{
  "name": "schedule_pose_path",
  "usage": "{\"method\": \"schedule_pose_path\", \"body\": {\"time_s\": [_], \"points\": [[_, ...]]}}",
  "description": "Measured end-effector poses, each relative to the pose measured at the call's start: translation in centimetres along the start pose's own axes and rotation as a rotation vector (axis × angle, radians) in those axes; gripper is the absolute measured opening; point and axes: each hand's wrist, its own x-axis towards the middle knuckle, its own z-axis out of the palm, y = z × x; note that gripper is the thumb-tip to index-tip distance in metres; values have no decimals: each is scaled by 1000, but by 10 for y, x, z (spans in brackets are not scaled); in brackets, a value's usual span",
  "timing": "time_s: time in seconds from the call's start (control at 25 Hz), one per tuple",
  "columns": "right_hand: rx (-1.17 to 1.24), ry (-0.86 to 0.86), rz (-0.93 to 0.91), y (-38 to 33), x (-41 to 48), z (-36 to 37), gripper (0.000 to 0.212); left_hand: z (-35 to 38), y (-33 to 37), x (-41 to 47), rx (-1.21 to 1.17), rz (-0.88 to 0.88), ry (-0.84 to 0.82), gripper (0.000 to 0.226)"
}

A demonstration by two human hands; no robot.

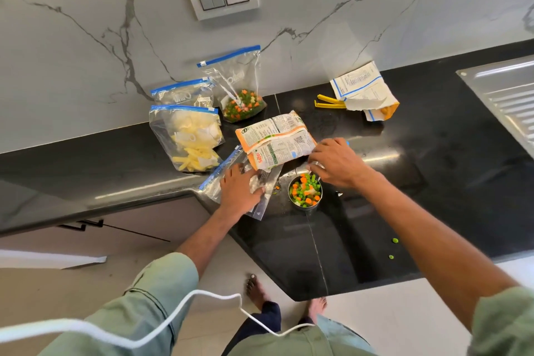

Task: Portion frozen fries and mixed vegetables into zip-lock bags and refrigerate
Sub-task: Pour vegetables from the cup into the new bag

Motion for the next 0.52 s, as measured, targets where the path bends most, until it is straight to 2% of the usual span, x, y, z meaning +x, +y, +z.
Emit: {"method": "schedule_pose_path", "body": {"time_s": [0.12,0.24,0.32,0.4,0.48,0.52], "points": [[-2,-107,0,7,-2,-3,34,-15,-5,-6,39,-93,255,49],[94,-239,70,7,-5,-7,30,-29,-28,5,-32,-210,230,56],[184,-295,133,5,-8,-4,31,-34,-36,6,-252,-174,287,37],[253,-323,163,1,-11,-2,32,-37,-37,-2,-417,-167,453,16],[292,-337,173,-3,-14,1,32,-34,-43,-11,-371,-254,493,17],[308,-341,175,-5,-15,2,32,-30,-49,-12,-324,-329,413,24]]}}
